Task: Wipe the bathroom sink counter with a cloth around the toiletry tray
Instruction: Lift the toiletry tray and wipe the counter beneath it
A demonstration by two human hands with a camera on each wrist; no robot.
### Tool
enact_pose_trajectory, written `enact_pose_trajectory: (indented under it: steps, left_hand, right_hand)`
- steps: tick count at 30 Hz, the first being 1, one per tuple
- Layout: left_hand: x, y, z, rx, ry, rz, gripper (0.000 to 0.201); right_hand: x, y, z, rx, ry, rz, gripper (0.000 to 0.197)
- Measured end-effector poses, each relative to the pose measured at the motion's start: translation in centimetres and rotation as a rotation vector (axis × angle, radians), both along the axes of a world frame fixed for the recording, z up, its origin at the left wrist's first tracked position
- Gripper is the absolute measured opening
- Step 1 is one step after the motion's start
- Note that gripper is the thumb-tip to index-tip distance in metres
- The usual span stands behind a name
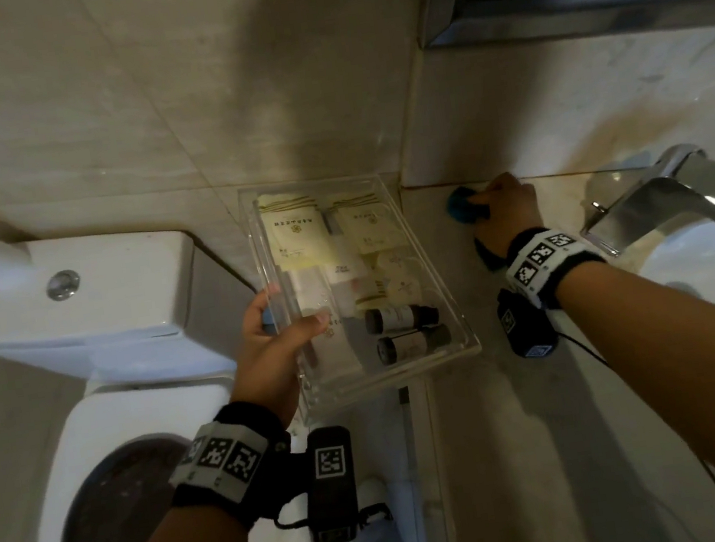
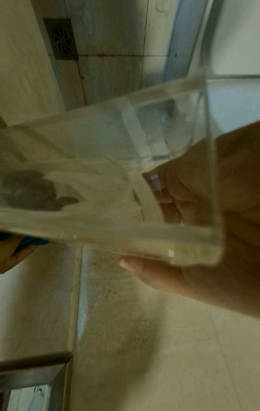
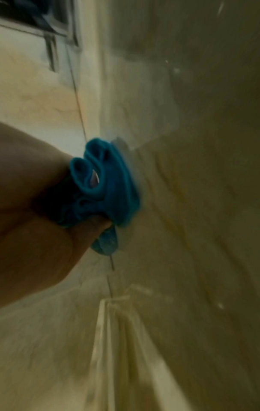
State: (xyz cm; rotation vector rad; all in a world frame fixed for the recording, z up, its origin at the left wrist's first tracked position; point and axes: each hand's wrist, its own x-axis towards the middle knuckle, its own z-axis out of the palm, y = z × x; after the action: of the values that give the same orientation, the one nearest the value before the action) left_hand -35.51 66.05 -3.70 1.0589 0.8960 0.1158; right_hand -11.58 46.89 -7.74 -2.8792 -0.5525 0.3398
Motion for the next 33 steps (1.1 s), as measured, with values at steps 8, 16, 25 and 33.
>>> enact_pose_trajectory:
  steps: [8,16,25,33]
  left_hand:
    - [-0.1,0.0,-0.1,0.007,0.008,-0.009,0.067]
    - [-0.1,-0.1,-0.2,0.001,-0.013,0.000,0.067]
    - [-0.4,-0.5,0.2,0.006,-0.026,-0.014,0.078]
    - [-1.0,-0.8,0.0,-0.008,-0.065,0.015,0.062]
  right_hand:
    - [0.2,-2.1,-0.6,0.106,0.054,0.162,0.040]
    - [-1.9,-3.6,-0.8,0.119,-0.011,-0.137,0.035]
    - [-0.9,-5.5,-0.8,0.103,-0.016,-0.059,0.035]
    - [-6.5,-4.4,-0.5,0.071,-0.017,0.010,0.039]
